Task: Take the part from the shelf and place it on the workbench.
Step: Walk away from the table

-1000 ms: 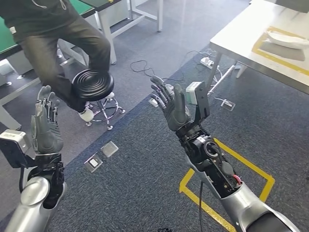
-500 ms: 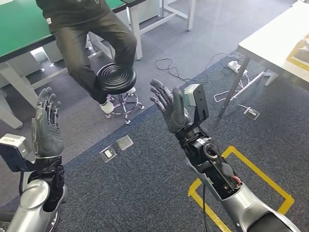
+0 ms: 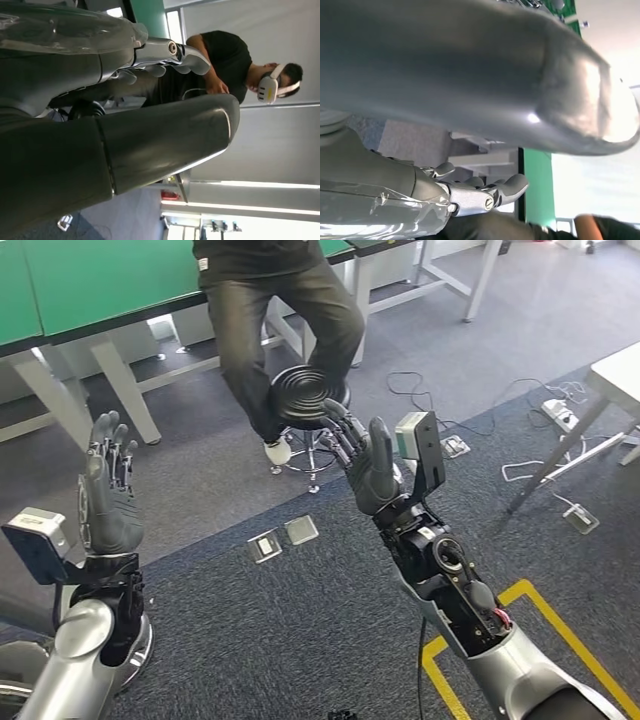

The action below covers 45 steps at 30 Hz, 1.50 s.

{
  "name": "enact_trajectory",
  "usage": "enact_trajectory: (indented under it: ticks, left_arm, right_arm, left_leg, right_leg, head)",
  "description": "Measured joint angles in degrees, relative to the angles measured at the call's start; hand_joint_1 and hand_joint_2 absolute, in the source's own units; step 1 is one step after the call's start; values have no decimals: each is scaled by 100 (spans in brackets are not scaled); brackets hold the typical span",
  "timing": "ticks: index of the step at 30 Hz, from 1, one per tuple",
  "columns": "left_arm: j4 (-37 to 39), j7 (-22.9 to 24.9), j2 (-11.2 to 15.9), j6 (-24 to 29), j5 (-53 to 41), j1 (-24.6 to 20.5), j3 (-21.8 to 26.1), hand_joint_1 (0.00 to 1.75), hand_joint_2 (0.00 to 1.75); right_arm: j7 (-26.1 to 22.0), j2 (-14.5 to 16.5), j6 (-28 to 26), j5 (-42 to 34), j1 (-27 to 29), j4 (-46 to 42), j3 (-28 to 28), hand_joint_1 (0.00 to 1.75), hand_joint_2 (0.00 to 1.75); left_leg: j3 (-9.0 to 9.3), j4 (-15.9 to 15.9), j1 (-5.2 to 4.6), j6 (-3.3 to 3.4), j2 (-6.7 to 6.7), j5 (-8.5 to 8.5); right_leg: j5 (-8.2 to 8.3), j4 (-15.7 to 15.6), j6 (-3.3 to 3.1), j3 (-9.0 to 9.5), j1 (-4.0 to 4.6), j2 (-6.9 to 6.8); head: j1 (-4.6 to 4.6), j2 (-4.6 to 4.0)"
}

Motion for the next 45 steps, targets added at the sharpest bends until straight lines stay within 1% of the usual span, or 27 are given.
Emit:
enact_trajectory:
  ticks: [1,3,5,7,9,11,13,14,15,16,18,20,22,24,26,28,29,30,31,32,34,36,38,40,42,44,45]
  left_arm:
    - [8,-1,-1,0,1,0,0,0,0]
    - [16,-5,-4,0,1,-4,0,0,0]
    - [25,-11,-4,0,2,-7,0,0,0]
    - [31,-16,4,-1,3,0,1,0,0]
    - [34,-23,21,-2,16,-10,2,0,0]
    - [40,-31,35,-4,46,-22,3,0,0]
    - [43,-36,53,-7,74,6,7,0,0]
    - [43,-37,69,-6,82,30,10,0,0]
    - [42,-34,88,-3,83,50,15,0,0]
    - [37,-18,114,8,79,64,24,0,0]
    - [5,47,158,56,53,71,44,0,0]
    - [-51,123,184,115,15,86,56,0,0]
    - [-98,175,206,151,-9,129,58,0,0]
    - [-155,217,227,164,-20,173,59,0,0]
    - [-217,263,233,166,-25,192,59,0,0]
    - [-247,322,232,176,-36,204,59,0,0]
    - [-257,353,232,194,-45,210,59,0,0]
    - [-267,382,232,218,-57,215,59,0,0]
    - [-281,405,232,248,-67,217,59,0,0]
    - [-296,423,232,274,-75,216,59,0,0]
    - [-320,441,232,302,-91,215,59,0,0]
    - [-335,451,234,308,-101,220,59,0,0]
    - [-356,457,245,315,-102,233,59,0,0]
    - [-385,457,261,326,-106,222,59,0,0]
    - [-402,459,270,337,-109,207,59,0,0]
    - [-403,482,274,351,-111,223,59,0,0]
    - [-404,496,278,358,-113,232,59,0,0]
  right_arm:
    - [-1,-6,-1,0,-4,1,2,0,0]
    - [-1,-16,-1,0,-14,0,5,0,0]
    - [1,-23,0,0,-25,1,14,0,0]
    - [1,-24,0,0,-44,0,25,0,0]
    - [-3,-24,4,0,-77,-1,28,0,0]
    - [-7,-24,14,0,-113,8,32,0,0]
    - [-7,-23,20,-3,-148,34,54,0,0]
    - [-8,-19,20,-5,-166,50,74,0,0]
    - [-9,-11,19,-7,-183,66,97,0,0]
    - [-16,4,20,-7,-199,79,121,0,0]
    - [-55,45,31,-3,-228,104,151,0,0]
    - [-98,74,55,2,-253,127,168,0,0]
    - [-111,94,73,3,-268,142,181,0,0]
    - [-110,113,74,6,-274,146,193,0,0]
    - [-96,118,50,17,-264,145,203,0,0]
    - [-75,118,24,25,-219,144,212,0,0]
    - [-67,118,19,26,-190,144,215,0,0]
    - [-60,118,16,26,-169,144,219,0,0]
    - [-54,117,15,26,-158,144,221,0,0]
    - [-49,117,15,26,-155,144,220,0,0]
    - [-43,117,19,26,-157,143,217,0,0]
    - [-38,119,23,26,-155,142,227,0,0]
    - [-33,123,23,26,-160,142,237,0,0]
    - [-34,131,23,26,-171,137,237,0,0]
    - [-33,137,27,26,-170,131,237,0,0]
    - [-28,138,31,26,-163,131,240,0,0]
    - [-27,139,33,26,-161,131,241,0,0]
  left_leg:
    - [5,14,2,-8,-87,-7]
    - [-9,51,0,-39,-234,-21]
    - [-75,78,21,-101,-365,-4]
    - [-134,82,49,-171,-480,23]
    - [-234,261,23,-226,-257,-87]
    - [-552,893,5,-275,134,-394]
    - [-944,1633,27,-309,278,-643]
    - [-1030,1775,36,-317,298,-639]
    - [-1001,1699,43,-319,313,-541]
    - [-833,1365,44,-312,349,-352]
    - [-380,504,10,-268,545,-21]
    - [-159,72,-41,-203,647,71]
    - [-157,54,-54,-144,520,52]
    - [-123,30,-20,-89,394,50]
    - [-86,11,12,-31,287,49]
    - [-76,15,7,2,160,41]
    - [-72,18,2,5,82,38]
    - [-67,24,-2,6,1,34]
    - [-59,30,-4,3,-82,28]
    - [-50,39,-4,-5,-163,21]
    - [-59,65,-8,-38,-304,8]
    - [-103,73,14,-103,-428,26]
    - [-138,71,31,-169,-500,44]
    - [-251,298,-1,-233,-238,-98]
    - [-594,983,-2,-297,144,-433]
    - [-961,1665,44,-350,276,-652]
    - [-1010,1737,67,-371,301,-618]
  right_leg:
    - [238,-369,-15,143,-5,50]
    - [560,-1105,-45,457,-35,300]
    - [588,-1423,-63,616,-43,458]
    - [578,-1486,-91,664,-36,349]
    - [599,-1529,-149,696,-51,203]
    - [606,-1555,-198,713,-45,50]
    - [595,-1556,-218,714,-31,-110]
    - [587,-1555,-221,718,-29,-188]
    - [577,-1555,-220,725,-29,-260]
    - [564,-1555,-214,741,-29,-334]
    - [526,-1554,-178,780,-7,-463]
    - [485,-1555,-122,815,29,-579]
    - [448,-1569,-64,859,42,-701]
    - [329,-1460,-12,839,19,-581]
    - [24,-894,11,581,-6,-250]
    - [-292,-50,19,149,-6,-62]
    - [-327,204,21,-8,-4,-29]
    - [-241,229,15,-62,-4,-10]
    - [-48,14,-2,-3,-4,10]
    - [208,-381,-27,144,-4,75]
    - [535,-1150,-81,471,-18,330]
    - [565,-1458,-107,632,-15,460]
    - [571,-1517,-130,684,-17,335]
    - [596,-1579,-183,733,-46,185]
    - [600,-1611,-229,759,-51,31]
    - [585,-1611,-243,763,-50,-130]
    - [575,-1611,-238,769,-54,-208]
  head:
    - [18,0]
    - [48,1]
    - [49,1]
    - [49,1]
    - [8,1]
    - [-75,1]
    - [-131,1]
    - [-145,1]
    - [-158,0]
    - [-170,-1]
    - [-199,-1]
    - [-203,0]
    - [-186,1]
    - [-174,1]
    - [-127,0]
    - [-67,0]
    - [-51,1]
    - [-43,1]
    - [-33,1]
    - [-14,1]
    - [9,0]
    - [10,0]
    - [23,0]
    - [-33,0]
    - [-121,1]
    - [-158,1]
    - [-170,1]
